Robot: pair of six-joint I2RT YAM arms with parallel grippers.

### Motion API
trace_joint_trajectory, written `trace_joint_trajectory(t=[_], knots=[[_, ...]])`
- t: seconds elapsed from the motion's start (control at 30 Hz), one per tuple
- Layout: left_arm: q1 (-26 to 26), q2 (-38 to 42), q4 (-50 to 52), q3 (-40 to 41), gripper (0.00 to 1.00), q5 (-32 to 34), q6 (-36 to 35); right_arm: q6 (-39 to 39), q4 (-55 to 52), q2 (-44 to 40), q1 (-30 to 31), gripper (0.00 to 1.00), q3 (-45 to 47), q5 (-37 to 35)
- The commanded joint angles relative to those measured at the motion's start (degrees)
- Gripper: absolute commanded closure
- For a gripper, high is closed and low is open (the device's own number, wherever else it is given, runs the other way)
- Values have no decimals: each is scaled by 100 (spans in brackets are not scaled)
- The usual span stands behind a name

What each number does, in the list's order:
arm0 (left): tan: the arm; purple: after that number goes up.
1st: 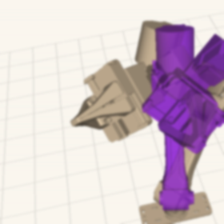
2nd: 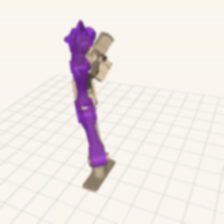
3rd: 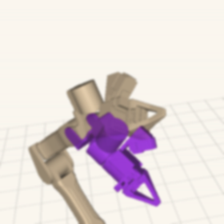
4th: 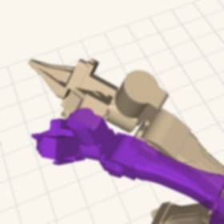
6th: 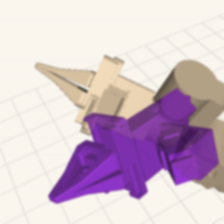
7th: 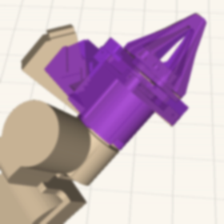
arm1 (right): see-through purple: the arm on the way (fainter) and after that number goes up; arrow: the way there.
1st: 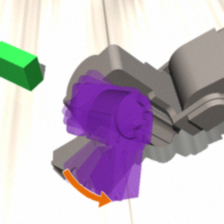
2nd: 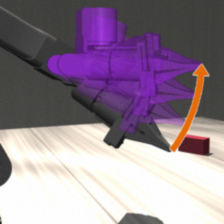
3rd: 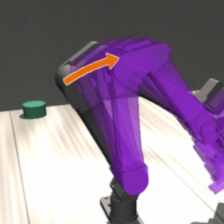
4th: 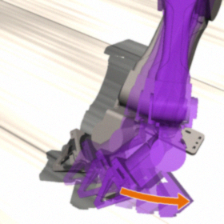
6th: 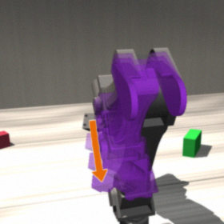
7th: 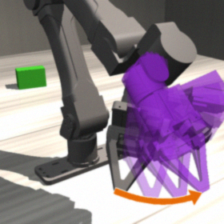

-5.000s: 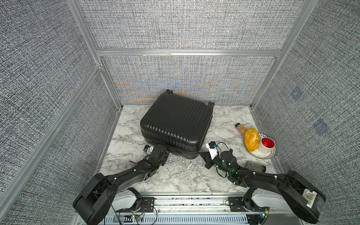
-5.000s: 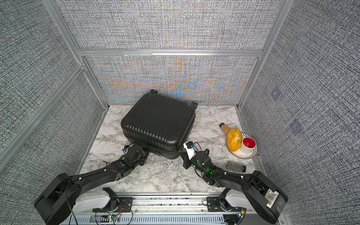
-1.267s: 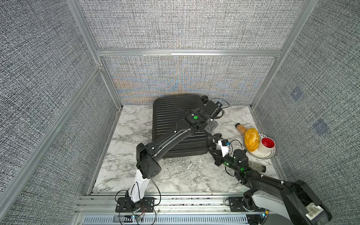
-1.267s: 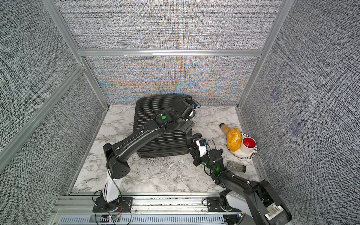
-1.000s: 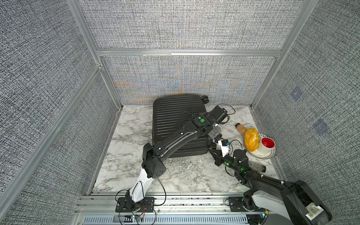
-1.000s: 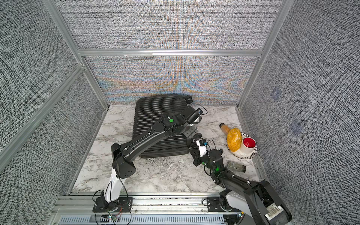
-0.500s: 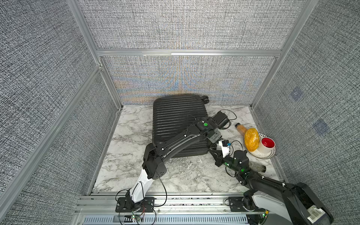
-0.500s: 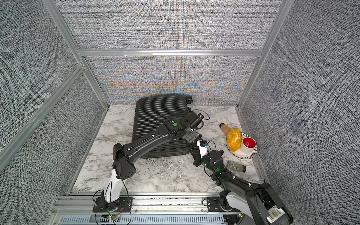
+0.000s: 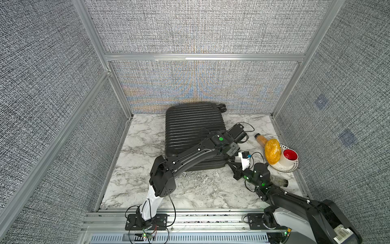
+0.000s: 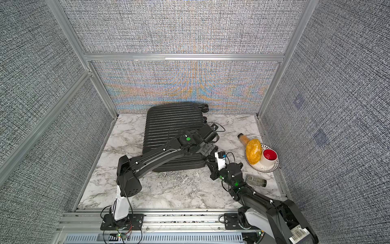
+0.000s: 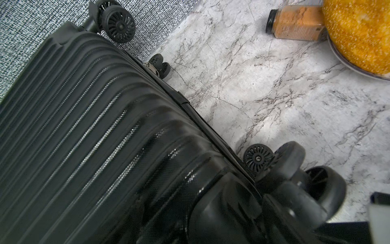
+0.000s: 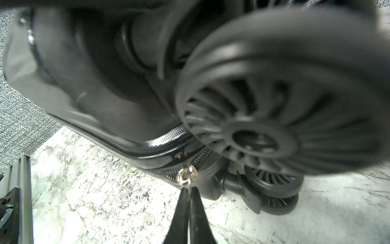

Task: Open the suitcase zippers
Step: Unzip the zipper on the suitcase.

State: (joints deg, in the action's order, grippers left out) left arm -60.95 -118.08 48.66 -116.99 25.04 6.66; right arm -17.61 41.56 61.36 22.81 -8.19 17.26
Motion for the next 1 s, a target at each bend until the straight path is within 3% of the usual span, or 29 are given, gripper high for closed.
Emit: trace_joint_trajectory(t=[0.0,0.5,0.97], knots=[[39,50,1041,225,12,370,-59,-153,107,-32,-172,100,-15,-596],[39,225,934,666,12,198,107,-398,463,646,-1290,100,-380,407],[28,373,847,1022,13,110,102,-197,1189,1852,-2175,100,-1206,2137]])
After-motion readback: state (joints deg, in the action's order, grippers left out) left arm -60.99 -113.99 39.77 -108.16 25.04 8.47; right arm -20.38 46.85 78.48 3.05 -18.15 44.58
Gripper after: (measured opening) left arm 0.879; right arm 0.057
